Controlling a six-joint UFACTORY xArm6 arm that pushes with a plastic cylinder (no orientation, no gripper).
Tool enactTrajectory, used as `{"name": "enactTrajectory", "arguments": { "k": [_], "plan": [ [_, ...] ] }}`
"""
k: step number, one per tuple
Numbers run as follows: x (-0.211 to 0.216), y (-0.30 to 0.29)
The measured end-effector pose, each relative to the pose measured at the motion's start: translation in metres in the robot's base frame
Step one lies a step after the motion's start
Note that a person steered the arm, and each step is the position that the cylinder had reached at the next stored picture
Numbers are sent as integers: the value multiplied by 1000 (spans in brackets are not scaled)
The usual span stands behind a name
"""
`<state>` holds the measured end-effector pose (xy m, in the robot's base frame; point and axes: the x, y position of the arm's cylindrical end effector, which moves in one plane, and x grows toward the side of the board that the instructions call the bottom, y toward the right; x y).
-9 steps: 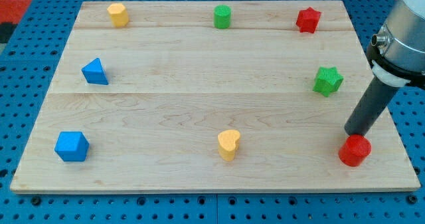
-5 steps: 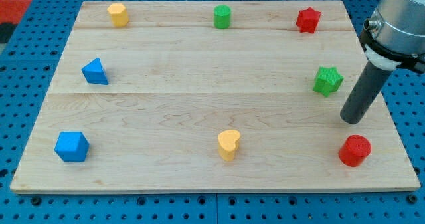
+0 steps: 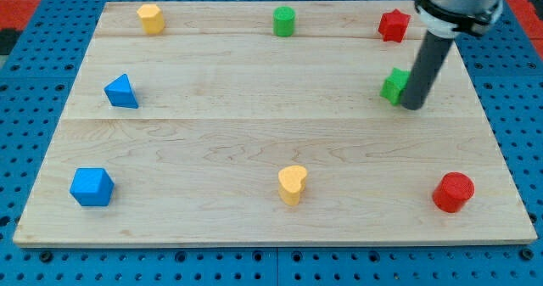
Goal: Move the green star to the center
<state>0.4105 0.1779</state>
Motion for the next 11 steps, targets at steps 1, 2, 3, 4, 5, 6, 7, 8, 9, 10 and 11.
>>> {"name": "enactTrajectory", "arguments": {
  "k": [1,2,3,4,5,6,7,8,9,10,11],
  "plan": [
    [-26,2],
    [-49,34],
    [-75,7],
    [-76,-39],
    [-70,-59],
    [-62,-59],
    [-53,-59],
    [-41,-50],
    [-26,-43],
    [-9,-55],
    [0,-95]
  ]
}}
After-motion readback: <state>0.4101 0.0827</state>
